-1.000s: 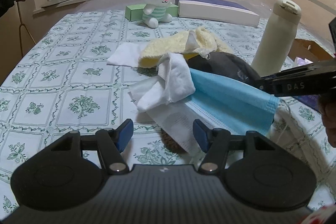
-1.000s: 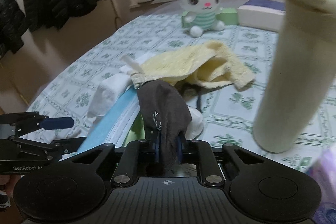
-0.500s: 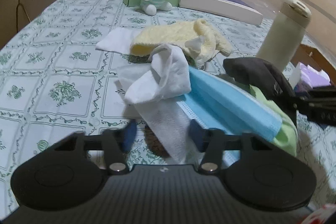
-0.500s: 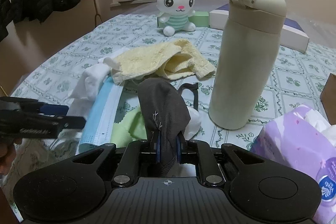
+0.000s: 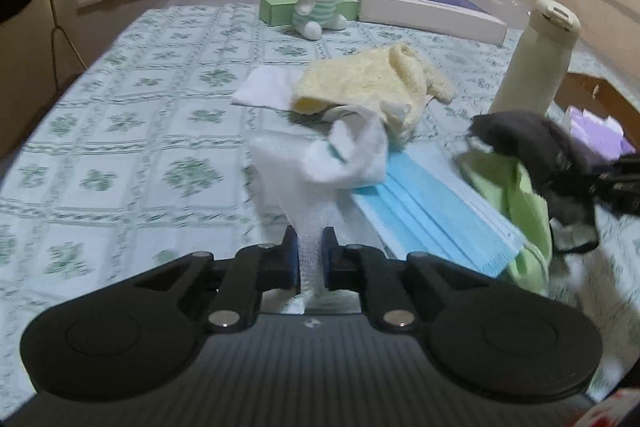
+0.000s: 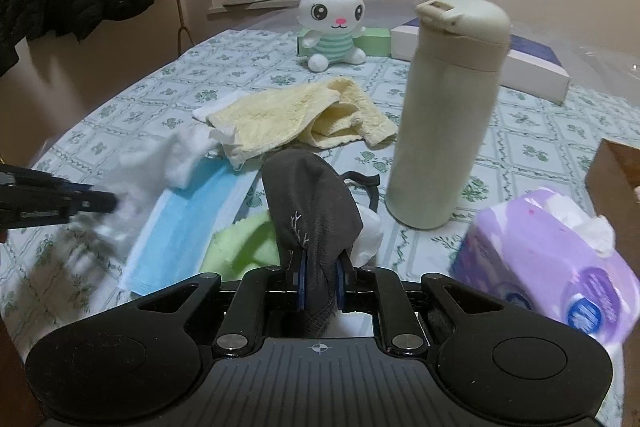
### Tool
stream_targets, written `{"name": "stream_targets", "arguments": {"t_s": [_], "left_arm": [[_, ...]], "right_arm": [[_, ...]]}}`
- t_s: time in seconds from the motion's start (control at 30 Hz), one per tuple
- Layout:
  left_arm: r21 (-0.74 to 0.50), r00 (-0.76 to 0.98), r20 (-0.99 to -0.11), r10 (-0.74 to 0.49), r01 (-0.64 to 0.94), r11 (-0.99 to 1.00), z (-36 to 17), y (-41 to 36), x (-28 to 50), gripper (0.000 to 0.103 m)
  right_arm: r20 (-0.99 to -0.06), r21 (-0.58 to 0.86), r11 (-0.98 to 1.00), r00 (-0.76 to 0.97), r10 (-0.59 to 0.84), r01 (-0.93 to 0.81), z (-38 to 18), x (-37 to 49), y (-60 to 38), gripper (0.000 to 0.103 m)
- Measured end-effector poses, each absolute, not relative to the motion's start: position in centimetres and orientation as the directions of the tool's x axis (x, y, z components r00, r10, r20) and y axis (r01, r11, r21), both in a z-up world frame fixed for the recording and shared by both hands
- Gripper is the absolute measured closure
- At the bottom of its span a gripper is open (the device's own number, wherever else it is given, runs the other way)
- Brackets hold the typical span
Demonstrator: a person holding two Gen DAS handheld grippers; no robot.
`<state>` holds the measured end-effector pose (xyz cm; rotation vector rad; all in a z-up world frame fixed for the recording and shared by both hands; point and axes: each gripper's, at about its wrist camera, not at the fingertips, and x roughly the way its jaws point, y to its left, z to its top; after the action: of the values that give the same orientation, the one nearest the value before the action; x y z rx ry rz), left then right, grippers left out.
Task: Organize soft objects
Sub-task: 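Grasp the white tissue with the left tool while the right tool holds the grey cloth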
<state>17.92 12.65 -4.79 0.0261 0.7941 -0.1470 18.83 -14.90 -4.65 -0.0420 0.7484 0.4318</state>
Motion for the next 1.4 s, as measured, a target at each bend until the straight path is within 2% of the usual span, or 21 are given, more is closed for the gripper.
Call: {"name": "stream_targets", "arguments": {"t_s": [0.23,0.3,0.37,0.43,0.5,0.53,0.57,0.67,0.77,0.9,1.07,1.13,1.23,1.4], "left_arm": [[0.024,0.685,-0.725,-0.073,0.132,0.991,-3.8,14.2,14.7,0.093],[0.032,0.682,-0.729,-0.064,0.127,0.991,-3.9,14.4,14.2,0.09],[0.049,0.684,-0.728,-0.049,0.124,0.991,-4.0,14.3,13.9,0.074],[0.083,0.693,-0.72,-0.033,0.133,0.988,-4.1,13.9,13.6,0.068],[0.116,0.7,-0.713,-0.018,0.143,0.983,-4.2,13.4,13.5,0.056],[0.136,0.705,-0.709,-0.009,0.148,0.98,-4.3,13.0,13.6,0.044],[0.156,0.711,-0.703,0.001,0.154,0.976,-4.5,12.6,13.7,0.036],[0.217,0.723,-0.69,0.031,0.166,0.962,-5.0,11.3,14.3,0.028],[0.263,0.722,-0.69,0.054,0.18,0.948,-5.8,10.3,15.2,0.027],[0.252,0.706,-0.706,0.062,0.167,0.953,-6.5,10.2,16.5,0.03],[0.154,0.678,-0.735,0.03,0.123,0.981,-6.5,12.6,17.9,0.046],[0.146,0.676,-0.737,0.032,0.113,0.983,-6.4,13.2,18.2,0.046],[0.142,0.66,-0.751,0.037,0.107,0.984,-6.7,14.2,18.9,0.038],[0.037,0.615,-0.788,-0.021,0.081,0.996,-7.4,16.5,20.2,0.038]], "right_arm": [[-0.667,0.11,0.924,0.662,0.341,-0.366,-3.6,16.3,-16.2,0.089],[-0.669,0.114,0.926,0.661,0.339,-0.36,-3.5,15.6,-16.5,0.089],[-0.675,0.114,0.926,0.656,0.338,-0.36,-3.7,15.0,-16.5,0.089],[-0.682,0.115,0.926,0.649,0.337,-0.36,-4.0,14.4,-16.6,0.089],[-0.686,0.119,0.926,0.645,0.337,-0.358,-4.2,14.2,-16.7,0.089],[-0.687,0.12,0.926,0.643,0.338,-0.357,-4.3,14.0,-16.8,0.089],[-0.688,0.121,0.926,0.642,0.337,-0.357,-4.4,13.9,-16.8,0.089],[-0.69,0.125,0.927,0.64,0.338,-0.354,-4.7,13.8,-16.8,0.089],[-0.691,0.129,0.927,0.638,0.339,-0.353,-5.0,13.9,-16.9,0.089],[-0.692,0.133,0.926,0.636,0.342,-0.353,-5.3,14.0,-16.8,0.089],[-0.693,0.144,0.924,0.63,0.35,-0.355,-5.7,14.4,-16.6,0.089],[-0.693,0.148,0.924,0.63,0.351,-0.353,-5.8,14.6,-16.6,0.089],[-0.695,0.154,0.924,0.626,0.353,-0.35,-6.2,14.9,-16.7,0.089],[-0.698,0.162,0.924,0.621,0.356,-0.347,-6.6,15.2,-16.6,0.089]]}}
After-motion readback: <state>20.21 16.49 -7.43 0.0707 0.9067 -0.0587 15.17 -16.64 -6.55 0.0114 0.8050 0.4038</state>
